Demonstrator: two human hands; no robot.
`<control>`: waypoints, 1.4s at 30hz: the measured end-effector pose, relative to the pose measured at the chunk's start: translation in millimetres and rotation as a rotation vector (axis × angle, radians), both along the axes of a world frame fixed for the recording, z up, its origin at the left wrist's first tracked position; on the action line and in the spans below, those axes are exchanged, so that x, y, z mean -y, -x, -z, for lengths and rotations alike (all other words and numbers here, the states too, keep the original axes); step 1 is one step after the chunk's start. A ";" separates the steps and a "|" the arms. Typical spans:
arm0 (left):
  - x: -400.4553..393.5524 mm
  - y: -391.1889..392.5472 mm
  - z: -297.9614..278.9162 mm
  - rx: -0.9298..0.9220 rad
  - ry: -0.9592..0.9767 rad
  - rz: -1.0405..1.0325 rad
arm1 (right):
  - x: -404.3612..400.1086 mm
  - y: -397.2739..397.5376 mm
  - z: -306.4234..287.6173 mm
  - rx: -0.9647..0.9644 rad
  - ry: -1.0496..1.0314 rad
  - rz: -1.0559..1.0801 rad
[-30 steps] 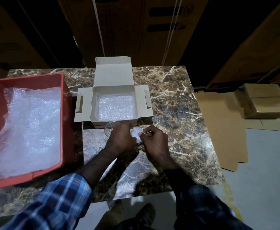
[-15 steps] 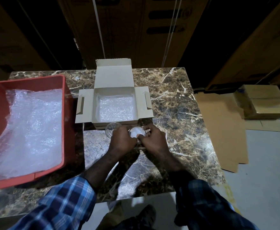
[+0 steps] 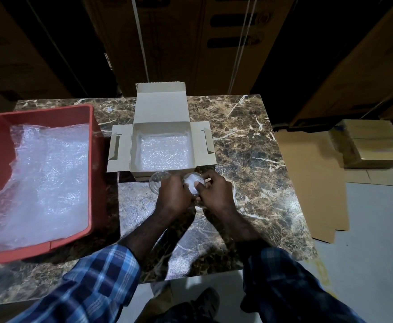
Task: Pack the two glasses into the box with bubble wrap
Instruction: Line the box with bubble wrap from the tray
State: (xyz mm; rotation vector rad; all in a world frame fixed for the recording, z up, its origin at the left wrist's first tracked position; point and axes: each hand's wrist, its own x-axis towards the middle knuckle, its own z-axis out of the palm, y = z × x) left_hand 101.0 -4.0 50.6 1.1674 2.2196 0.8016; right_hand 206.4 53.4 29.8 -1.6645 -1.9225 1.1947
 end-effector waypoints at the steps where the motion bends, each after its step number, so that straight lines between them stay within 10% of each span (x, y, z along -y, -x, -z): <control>1: -0.4 -0.8 -0.4 -0.007 0.009 -0.004 | 0.0 1.1 0.9 -0.004 0.007 0.011; 23: 106.4 36.3 -47.0 -0.047 -0.290 -0.252 | 10.2 -4.6 -2.3 -0.042 0.065 -0.118; 33: 182.4 147.0 -53.7 -0.369 -0.107 -0.445 | 24.6 6.8 0.3 -0.087 -0.019 -0.053; 42: 185.8 217.5 -24.3 -0.335 0.256 -0.093 | 42.0 36.6 9.0 0.107 -0.290 0.085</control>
